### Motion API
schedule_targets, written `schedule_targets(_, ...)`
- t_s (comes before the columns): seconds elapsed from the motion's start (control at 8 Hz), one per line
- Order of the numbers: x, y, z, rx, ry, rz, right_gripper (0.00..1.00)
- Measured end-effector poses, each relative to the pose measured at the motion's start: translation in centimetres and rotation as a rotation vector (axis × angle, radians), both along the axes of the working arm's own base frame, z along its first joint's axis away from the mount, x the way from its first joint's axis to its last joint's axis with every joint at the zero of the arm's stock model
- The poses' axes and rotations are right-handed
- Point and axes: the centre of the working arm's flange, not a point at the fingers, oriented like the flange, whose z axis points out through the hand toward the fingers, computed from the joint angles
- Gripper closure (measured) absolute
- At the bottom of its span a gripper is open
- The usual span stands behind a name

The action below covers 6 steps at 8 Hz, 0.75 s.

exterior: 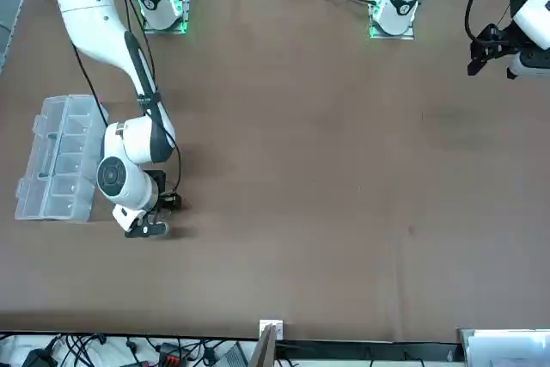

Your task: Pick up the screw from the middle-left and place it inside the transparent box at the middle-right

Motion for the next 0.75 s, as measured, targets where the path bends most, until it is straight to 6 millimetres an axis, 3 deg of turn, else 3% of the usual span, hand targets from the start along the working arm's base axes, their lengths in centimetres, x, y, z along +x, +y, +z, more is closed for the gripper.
schedule_targets(0.75, 0.0, -0.6, -1.6, -0.025, 0.003, 0.008, 0.30)
